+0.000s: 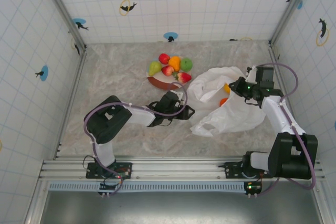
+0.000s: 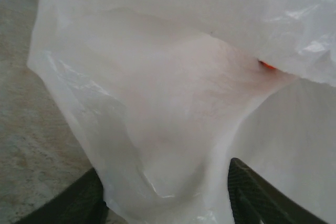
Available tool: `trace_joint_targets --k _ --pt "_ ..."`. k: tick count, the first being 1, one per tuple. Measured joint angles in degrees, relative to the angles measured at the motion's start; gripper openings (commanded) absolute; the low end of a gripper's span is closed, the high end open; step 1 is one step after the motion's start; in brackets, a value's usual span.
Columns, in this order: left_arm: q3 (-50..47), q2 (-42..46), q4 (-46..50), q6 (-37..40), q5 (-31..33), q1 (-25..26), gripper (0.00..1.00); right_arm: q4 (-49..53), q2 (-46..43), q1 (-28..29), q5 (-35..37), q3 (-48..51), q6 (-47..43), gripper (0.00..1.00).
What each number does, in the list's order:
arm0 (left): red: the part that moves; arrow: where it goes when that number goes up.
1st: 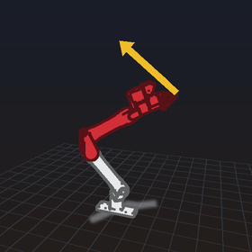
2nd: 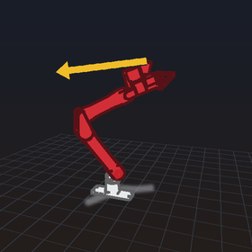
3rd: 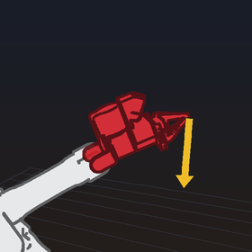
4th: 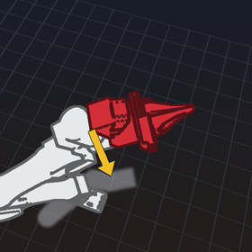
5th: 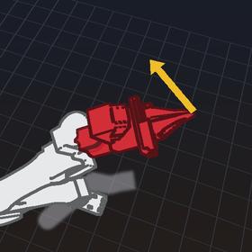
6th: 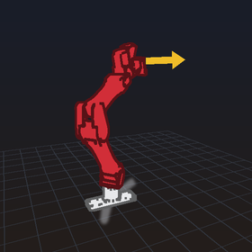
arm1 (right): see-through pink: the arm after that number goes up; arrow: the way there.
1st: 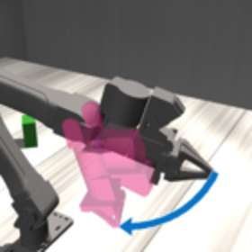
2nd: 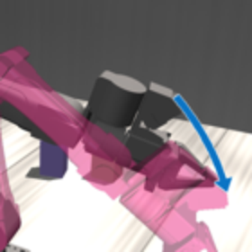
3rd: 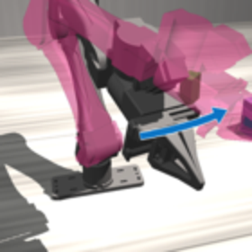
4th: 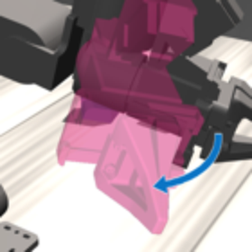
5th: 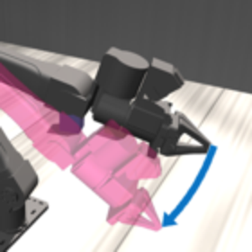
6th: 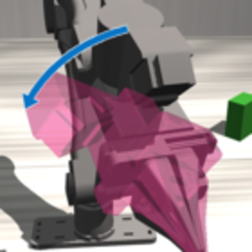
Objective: Place the fruits into the plastic bag
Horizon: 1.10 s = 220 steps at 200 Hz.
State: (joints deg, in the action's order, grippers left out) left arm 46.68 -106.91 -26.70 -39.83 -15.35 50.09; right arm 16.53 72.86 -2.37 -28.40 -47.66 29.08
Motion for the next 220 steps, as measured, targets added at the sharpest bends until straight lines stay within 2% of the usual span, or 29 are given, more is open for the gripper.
trace_joint_targets --k 34,74,103,133,191,208,220 --pt "0.11 -0.35 -2.38 -1.36 -3.82 0.0 0.13 0.24 -0.02 -0.44 -0.02 -0.07 -0.44 0.0" --pt "0.39 3.41 -6.86 -2.56 -11.69 0.17 0.0 6.78 -0.02 -0.96 5.22 -5.07 -4.74 0.0" --pt "2.56 8.7 -11.04 -3.78 -17.53 0.55 0.0 11.02 -0.33 -1.01 11.15 -10.82 -8.81 0.0" --pt "4.04 11.61 -14.47 -3.98 -20.11 0.63 0.0 13.66 -1.38 -1.01 15.34 -13.03 -11.39 0.0" --pt "2.73 11.13 -13.42 -3.91 -19.76 0.59 0.0 14.05 -1.57 -1.01 14.6 -12.09 -11.47 0.0" --pt "2.38 11.13 -11.32 -2.67 -18.45 0.59 0.09 13.07 -1.57 -1.01 12.98 -10.73 -10.6 0.0" --pt "2.1 11.13 -9.92 -1.77 -17.59 0.48 0.2 12.59 -1.57 -1.01 11.93 -10.29 -10.08 0.0"
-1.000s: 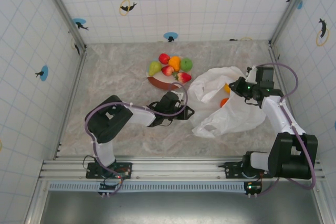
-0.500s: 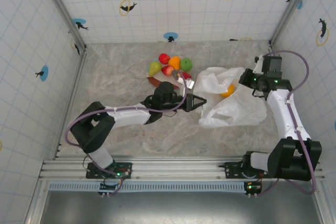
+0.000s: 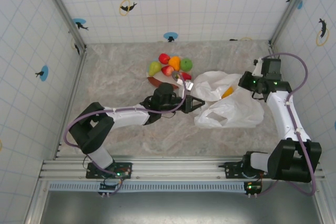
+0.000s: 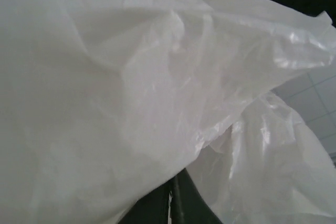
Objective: Place the fruits into the plastic bag
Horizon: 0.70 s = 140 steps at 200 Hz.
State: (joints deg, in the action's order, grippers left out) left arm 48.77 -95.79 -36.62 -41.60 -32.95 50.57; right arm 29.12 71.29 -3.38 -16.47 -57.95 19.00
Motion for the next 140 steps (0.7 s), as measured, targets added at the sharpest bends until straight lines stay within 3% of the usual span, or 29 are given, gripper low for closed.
trace_joint_targets --k 25,53,99,140 --pt "-1.33 0.2 2.75 2.29 1.6 -0.9 0.46 -1.64 0.0 0.0 -1.9 0.0 1.09 0.0" --pt "-3.32 2.4 7.37 5.64 3.39 -2.78 0.65 -2.75 0.02 0.0 -3.21 0.02 1.79 0.0" --pt "-4.59 9.31 15.39 12.39 8.07 -6.95 0.76 -4.2 0.0 0.0 -4.28 0.94 2.4 0.0" --pt "-0.22 7.41 23.02 14.4 14.91 -15.85 0.78 -4.9 0.0 0.0 -5.99 1.9 2.93 0.0"
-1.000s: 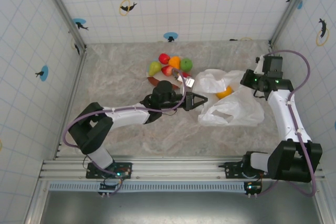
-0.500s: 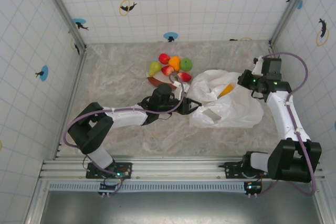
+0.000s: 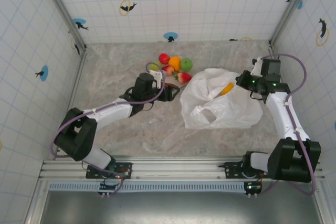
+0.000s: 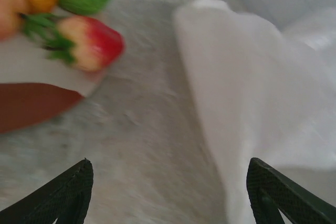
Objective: Place the fruits into the plastic bag
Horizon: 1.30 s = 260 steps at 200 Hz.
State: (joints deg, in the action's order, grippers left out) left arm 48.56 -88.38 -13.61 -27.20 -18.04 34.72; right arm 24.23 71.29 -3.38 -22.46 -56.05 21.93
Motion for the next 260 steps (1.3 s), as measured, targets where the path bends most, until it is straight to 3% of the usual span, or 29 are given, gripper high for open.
trace_joint_targets --k 54,119,211,260 --pt "11.34 -9.38 6.32 0.72 7.98 -7.43 0.82 -0.33 0.0 0.0 -0.79 0.0 0.37 0.0" --pt "25.9 -19.96 15.04 11.37 20.2 -10.45 0.91 -1.31 0.0 0.0 -1.73 0.24 0.74 0.0" --pt "44.06 -35.54 24.98 19.91 24.28 -11.67 0.94 -2.64 0.0 0.02 -2.25 0.33 1.46 0.0" --pt "49.68 -40.33 27.43 20.61 24.11 -11.69 0.88 -2.82 0.0 0.04 -2.27 0.72 1.62 0.0"
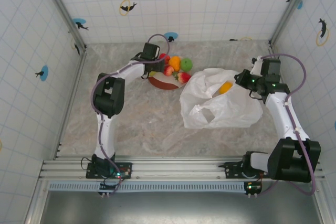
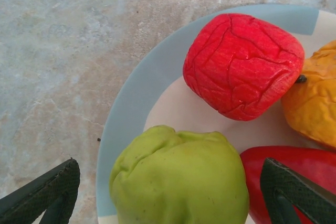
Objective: Place the fruits into the plastic bag
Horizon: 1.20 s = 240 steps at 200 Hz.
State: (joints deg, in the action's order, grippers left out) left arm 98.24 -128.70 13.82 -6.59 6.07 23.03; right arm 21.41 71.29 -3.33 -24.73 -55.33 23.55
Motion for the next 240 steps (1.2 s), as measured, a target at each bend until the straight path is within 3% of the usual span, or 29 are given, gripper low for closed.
trace_joint_targets --k 28,98,143,171,198,240 --pt "1.49 -1.62 0.87 0.39 -0.48 0.0 0.85 -0.07 0.0 0.0 0.02 0.02 0.0 0.0" --pt "1.7 -2.82 1.62 0.42 -1.29 -0.46 0.66 -0.09 0.09 0.39 0.07 0.02 0.02 0.0" --pt "-2.27 0.74 0.72 0.28 -1.01 -0.59 0.58 -0.09 0.11 1.14 0.31 0.02 0.04 0.0" --pt "-14.23 11.65 -2.49 -1.66 -2.08 -0.59 0.57 -0.09 0.11 1.57 0.72 0.02 0.07 0.0" --pt "-31.56 29.51 -8.37 -4.94 -5.73 -0.09 0.55 -0.11 0.11 2.27 1.11 0.02 0.07 0.0" --pt "-50.47 51.8 -15.15 -10.34 -13.94 7.8 0.55 -0.17 0.11 3.67 1.75 0.02 0.5 0.0"
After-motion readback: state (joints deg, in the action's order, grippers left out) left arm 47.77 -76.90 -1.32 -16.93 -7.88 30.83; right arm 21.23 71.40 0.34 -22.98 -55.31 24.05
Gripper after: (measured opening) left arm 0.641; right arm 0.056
